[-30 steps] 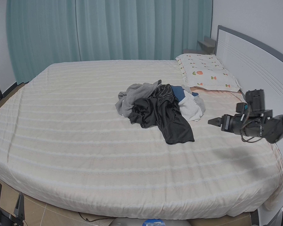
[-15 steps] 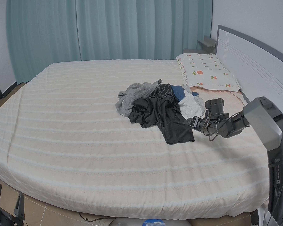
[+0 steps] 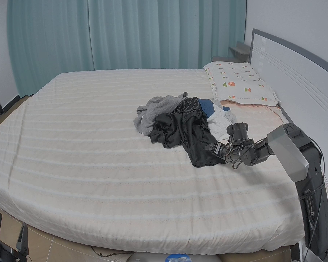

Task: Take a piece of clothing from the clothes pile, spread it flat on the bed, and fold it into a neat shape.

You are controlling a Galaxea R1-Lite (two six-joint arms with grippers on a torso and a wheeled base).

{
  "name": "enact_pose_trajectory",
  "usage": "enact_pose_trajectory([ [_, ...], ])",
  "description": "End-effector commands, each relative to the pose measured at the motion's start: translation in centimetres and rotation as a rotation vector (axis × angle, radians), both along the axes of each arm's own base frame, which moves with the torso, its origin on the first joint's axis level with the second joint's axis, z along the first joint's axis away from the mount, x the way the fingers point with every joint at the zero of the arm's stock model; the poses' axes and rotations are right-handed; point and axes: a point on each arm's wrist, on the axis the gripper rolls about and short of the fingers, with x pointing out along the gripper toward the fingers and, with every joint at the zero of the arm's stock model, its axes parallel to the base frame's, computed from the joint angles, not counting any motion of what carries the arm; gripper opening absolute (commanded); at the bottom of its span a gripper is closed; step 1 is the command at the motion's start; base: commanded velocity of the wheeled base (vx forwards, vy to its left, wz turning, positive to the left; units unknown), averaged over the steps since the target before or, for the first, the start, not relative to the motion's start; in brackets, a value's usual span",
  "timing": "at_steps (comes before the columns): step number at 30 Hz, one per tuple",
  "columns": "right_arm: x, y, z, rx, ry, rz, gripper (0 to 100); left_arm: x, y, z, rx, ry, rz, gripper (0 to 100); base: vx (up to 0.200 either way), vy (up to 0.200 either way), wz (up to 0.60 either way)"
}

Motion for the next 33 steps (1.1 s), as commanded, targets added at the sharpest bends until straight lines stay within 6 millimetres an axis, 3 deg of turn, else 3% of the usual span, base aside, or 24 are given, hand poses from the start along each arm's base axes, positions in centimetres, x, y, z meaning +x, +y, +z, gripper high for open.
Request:
enact_pose_trajectory([
  [1, 0.1, 0.4, -0.6, -0.001, 0.005, 0.008, 100, 0.0, 0.0, -0.5, 0.000, -0.001, 0.000, 100, 0.000, 0.000, 0.00],
  [3, 0.4, 0.5, -1.1, -0.001, 0.005, 0.008, 100, 0.0, 0.0, -0.5, 0.000, -0.001, 0.000, 100, 0.000, 0.000, 0.00],
  [4, 0.5, 0.5, -1.2, -0.001, 0.004, 0.008, 0, 0.0, 0.0, -0.5, 0.000, -0.001, 0.000, 100, 0.000, 0.000, 0.00],
  [10, 0.5, 0.6, -0.9, 0.001, -0.004, 0.008, 0, 0.0, 0.0, -0.5, 0.000, -0.001, 0.000, 100, 0.000, 0.000, 0.00],
  [14, 0.3, 0.6, 0.4, 0.028, -0.015, -0.005, 0, 0.0, 0.0, -0.5, 0.000, -0.001, 0.000, 100, 0.000, 0.000, 0.00],
  [18, -1.3, 0.6, 2.8, 0.136, 0.015, -0.043, 0, 0.0, 0.0, -0.5, 0.000, -0.001, 0.000, 100, 0.000, 0.000, 0.00],
  [23, -4.3, 0.0, 6.1, 0.248, 0.048, -0.015, 0, 0.0, 0.0, -0.5, 0.000, -0.001, 0.000, 100, 0.000, 0.000, 0.00],
  [24, -5.9, -0.4, 7.5, 0.298, 0.045, 0.009, 0, 0.0, 0.0, -0.5, 0.000, -0.001, 0.000, 100, 0.000, 0.000, 0.00],
  [25, -6.2, -0.4, 7.7, 0.306, 0.044, 0.014, 0, 0.0, 0.0, -0.5, 0.000, -0.001, 0.000, 100, 0.000, 0.000, 0.00],
  [26, -8.1, -0.7, 9.2, 0.354, 0.021, 0.047, 0, 0.0, 0.0, -0.5, 0.000, -0.001, 0.000, 100, 0.000, 0.000, 0.00],
  [29, -10.1, -0.8, 10.8, 0.395, -0.021, 0.084, 0, 0.0, 0.0, -0.5, 0.000, -0.001, 0.000, 100, 0.000, 0.000, 0.00],
  [33, -15.1, -0.3, 14.8, 0.463, -0.149, 0.168, 0, 0.0, 0.0, -0.5, 0.000, -0.001, 0.000, 100, 0.000, 0.000, 0.00],
])
